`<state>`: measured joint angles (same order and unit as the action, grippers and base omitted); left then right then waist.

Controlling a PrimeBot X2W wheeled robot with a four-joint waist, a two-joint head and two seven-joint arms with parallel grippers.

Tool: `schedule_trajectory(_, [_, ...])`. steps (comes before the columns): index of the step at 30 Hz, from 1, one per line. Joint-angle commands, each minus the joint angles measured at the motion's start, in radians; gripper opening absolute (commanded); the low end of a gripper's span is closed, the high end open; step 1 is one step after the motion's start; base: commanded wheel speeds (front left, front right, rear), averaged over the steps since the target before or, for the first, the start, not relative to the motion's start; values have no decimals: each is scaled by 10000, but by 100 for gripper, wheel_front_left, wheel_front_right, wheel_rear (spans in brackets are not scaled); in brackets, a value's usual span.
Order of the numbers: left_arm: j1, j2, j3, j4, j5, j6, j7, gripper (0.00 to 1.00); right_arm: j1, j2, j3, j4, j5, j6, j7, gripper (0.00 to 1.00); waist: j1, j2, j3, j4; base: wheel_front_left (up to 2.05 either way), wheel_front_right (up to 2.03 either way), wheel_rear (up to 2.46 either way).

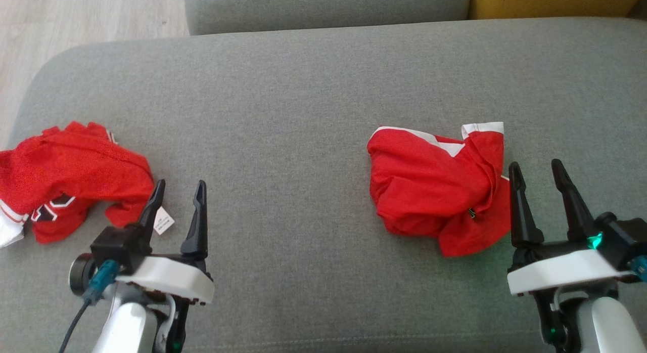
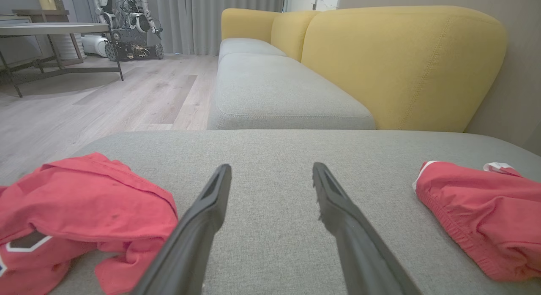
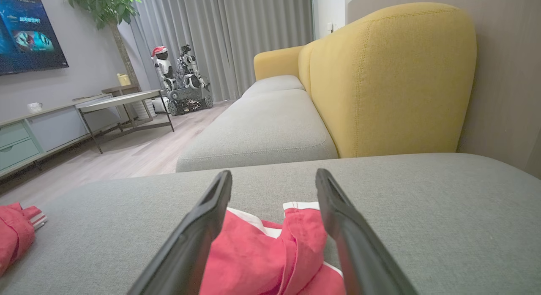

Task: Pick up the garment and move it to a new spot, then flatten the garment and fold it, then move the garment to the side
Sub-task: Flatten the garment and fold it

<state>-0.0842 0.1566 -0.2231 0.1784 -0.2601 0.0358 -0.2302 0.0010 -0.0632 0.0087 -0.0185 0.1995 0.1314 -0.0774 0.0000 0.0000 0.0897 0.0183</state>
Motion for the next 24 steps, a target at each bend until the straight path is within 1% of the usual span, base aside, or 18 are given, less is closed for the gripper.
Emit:
schedule_trajectory(1, [-339, 223, 268, -379, -65, 82, -4, 100, -202, 12, 177, -295, -39, -7, 36, 100, 0, 0, 1, -8, 0, 0, 0])
schedule_trajectory(4, [-396, 236, 232, -394, -81, 72, 4, 100, -218, 23, 163, -277, -43, -7, 74, 100, 0, 0, 45, -22, 0, 0, 0])
schedule_trajectory(8, [-889, 128, -12, -412, -176, -176, 188, 100, -328, 39, 181, -335, -34, -7, 134, 100, 0, 0, 277, -40, 0, 0, 0])
schedule_trajectory(9, [-889, 128, -12, -412, -176, -176, 188, 100, -328, 39, 181, -335, -34, -7, 134, 100, 0, 0, 277, -40, 0, 0, 0])
schedule_trajectory(13, [-1949, -182, -533, -167, -240, -619, 592, 100, -587, 46, 241, -393, -23, -7, 190, 100, 0, 0, 697, -151, 0, 0, 0])
schedule_trajectory(19, [-3809, -826, -1387, 1002, -711, -1119, 1277, 100, -1012, 53, 392, -400, 41, -7, 172, 100, 0, 0, 1417, -571, 0, 0, 0])
schedule_trajectory(24, [-4877, -1024, -2375, 2583, -1216, -1390, 1711, 100, -1334, 66, 665, -231, 156, -7, 74, 100, 0, 0, 1792, -1103, 0, 0, 0])
